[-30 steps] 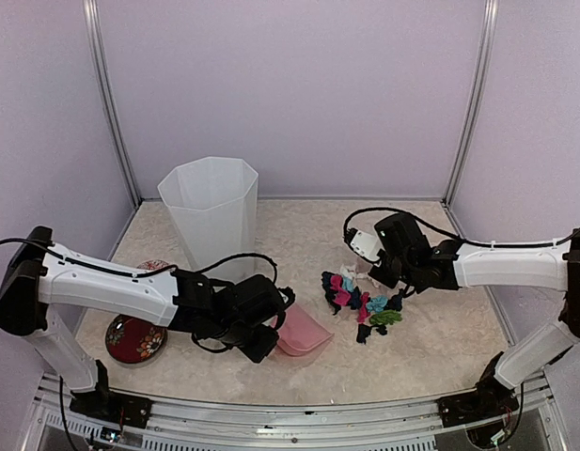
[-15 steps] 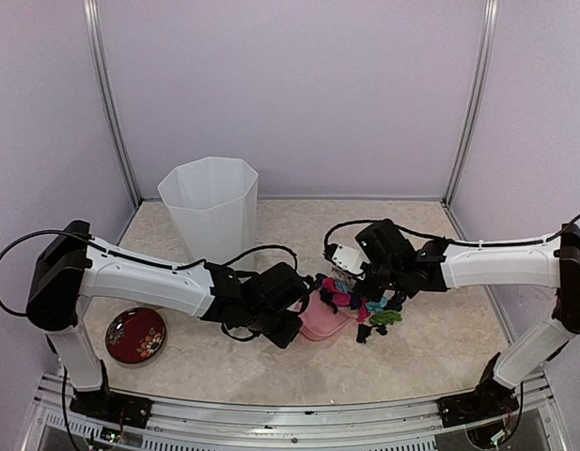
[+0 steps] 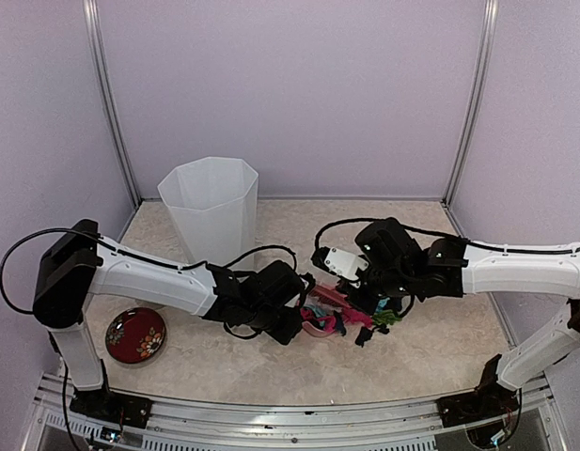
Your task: Sweep away the paper scraps from the table
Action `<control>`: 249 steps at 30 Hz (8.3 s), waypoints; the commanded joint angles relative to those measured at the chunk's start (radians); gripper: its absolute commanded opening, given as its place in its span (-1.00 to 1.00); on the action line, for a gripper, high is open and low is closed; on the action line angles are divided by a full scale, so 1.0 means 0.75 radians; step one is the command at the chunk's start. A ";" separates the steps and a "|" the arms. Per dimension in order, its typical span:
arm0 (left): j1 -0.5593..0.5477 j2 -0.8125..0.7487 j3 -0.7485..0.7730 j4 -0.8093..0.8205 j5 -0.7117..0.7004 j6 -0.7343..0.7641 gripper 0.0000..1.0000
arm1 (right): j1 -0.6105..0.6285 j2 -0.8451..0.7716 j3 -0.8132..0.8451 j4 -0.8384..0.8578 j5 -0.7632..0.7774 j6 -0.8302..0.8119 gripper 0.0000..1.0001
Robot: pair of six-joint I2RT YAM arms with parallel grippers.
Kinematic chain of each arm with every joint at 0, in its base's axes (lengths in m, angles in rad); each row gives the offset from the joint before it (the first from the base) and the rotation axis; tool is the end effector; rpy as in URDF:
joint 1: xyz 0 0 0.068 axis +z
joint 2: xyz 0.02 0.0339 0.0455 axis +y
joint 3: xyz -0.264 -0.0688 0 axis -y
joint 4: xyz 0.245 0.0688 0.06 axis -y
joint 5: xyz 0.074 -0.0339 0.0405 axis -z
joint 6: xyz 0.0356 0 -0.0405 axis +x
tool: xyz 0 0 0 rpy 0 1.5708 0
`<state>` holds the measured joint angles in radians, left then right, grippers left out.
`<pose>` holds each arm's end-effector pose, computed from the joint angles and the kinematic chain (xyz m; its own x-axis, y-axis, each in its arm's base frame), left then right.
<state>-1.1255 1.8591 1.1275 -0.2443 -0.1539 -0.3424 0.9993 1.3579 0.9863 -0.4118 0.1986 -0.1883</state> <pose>0.1680 -0.3394 0.1572 -0.6230 0.5351 -0.5705 0.6854 0.7249 -0.0686 0.1635 0.2413 0.2616 -0.2348 -0.7043 -0.6699 -0.8072 0.5253 -0.2694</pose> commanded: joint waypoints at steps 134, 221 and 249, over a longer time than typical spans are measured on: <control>0.847 -0.957 0.161 -0.085 0.812 -0.400 -1.00 | -0.224 -0.566 -0.310 0.113 0.288 0.695 -1.00; -0.022 -0.946 -0.010 -0.402 0.119 0.021 -1.00 | -0.309 -0.465 -0.063 -0.318 0.451 0.852 -1.00; -0.127 -0.831 -0.272 -0.336 0.009 0.010 -1.00 | -0.273 -0.145 0.121 -1.084 -0.088 1.265 -1.00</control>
<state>-1.2137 1.2541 0.9501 -0.5362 -0.1272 -0.3363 0.7780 1.2289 1.1133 -1.2343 0.2310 0.7105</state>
